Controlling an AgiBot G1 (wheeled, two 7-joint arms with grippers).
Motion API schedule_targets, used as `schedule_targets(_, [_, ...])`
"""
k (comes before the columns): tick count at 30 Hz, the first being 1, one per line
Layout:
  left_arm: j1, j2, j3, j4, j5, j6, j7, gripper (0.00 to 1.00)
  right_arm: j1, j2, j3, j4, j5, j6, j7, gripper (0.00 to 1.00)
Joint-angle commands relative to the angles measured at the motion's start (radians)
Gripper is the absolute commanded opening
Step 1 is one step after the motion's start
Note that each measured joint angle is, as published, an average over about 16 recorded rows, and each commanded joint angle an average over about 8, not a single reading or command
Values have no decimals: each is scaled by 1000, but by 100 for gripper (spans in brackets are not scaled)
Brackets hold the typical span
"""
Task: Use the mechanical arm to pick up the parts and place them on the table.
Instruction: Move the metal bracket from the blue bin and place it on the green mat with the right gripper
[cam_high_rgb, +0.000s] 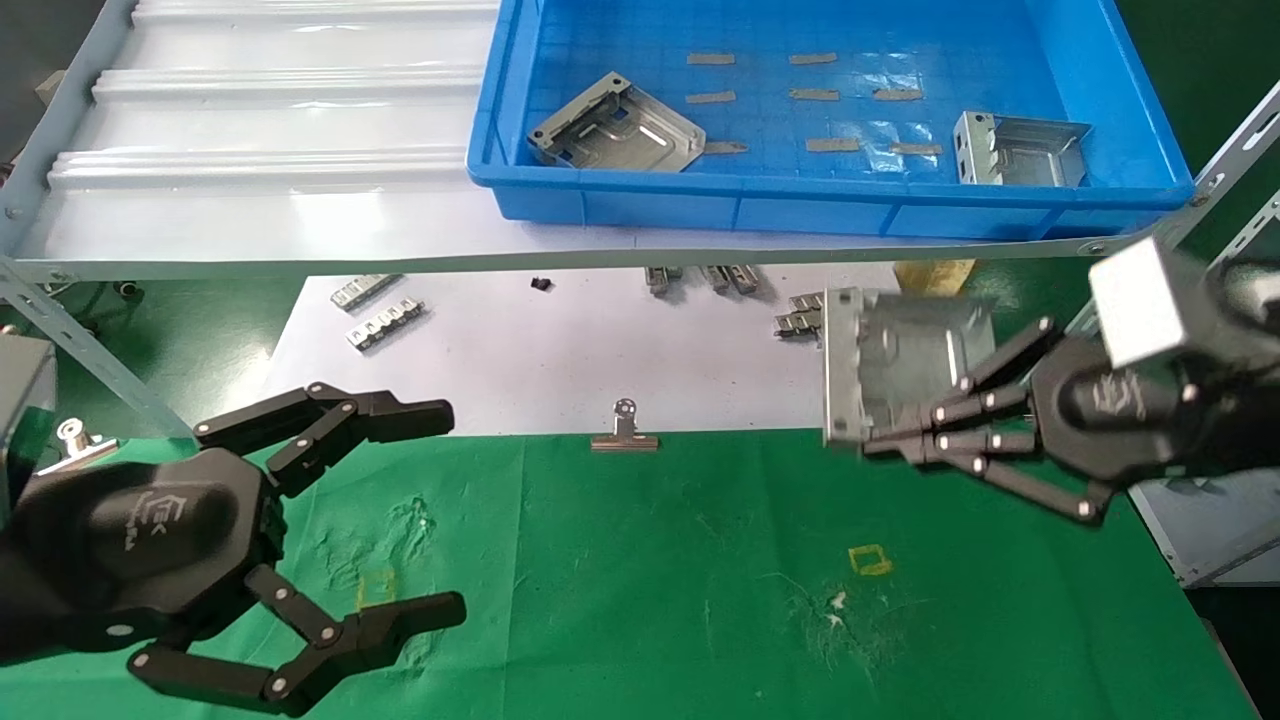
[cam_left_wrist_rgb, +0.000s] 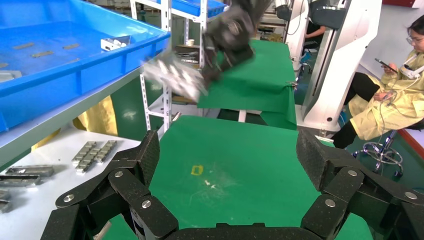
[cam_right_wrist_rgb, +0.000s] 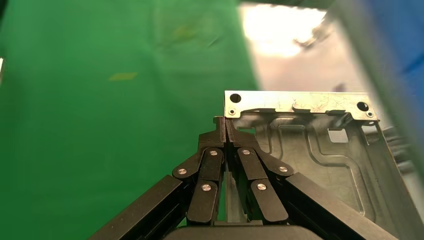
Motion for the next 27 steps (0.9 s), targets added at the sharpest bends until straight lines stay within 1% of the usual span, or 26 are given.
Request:
schedule_targets(1, [0,0,0,0,0,0,0,100,-21,26,-44,39,13,1,0,0])
schedule_targets(5, [0,0,0,0,0,0,0,100,-70,-19,-123,-8,-35,15,-59,0])
schedule_targets(10, [0,0,0,0,0,0,0,100,-120,-120,-179,-132,-102,43,-191,0])
schedule_targets(14, [0,0,0,0,0,0,0,100,-152,-196,-204,-243,-143,68,-291,0])
schedule_targets(18, [0,0,0,0,0,0,0,100,-171,-255,-217,-345,-169,88,-360,0])
schedule_targets(26, [0,0,0,0,0,0,0,100,-162,-321,-221,-498,-186,115,-452,0])
schedule_targets(27, [0,0,0,0,0,0,0,100,-161,-327,-220,-513,-186,117,-461,1])
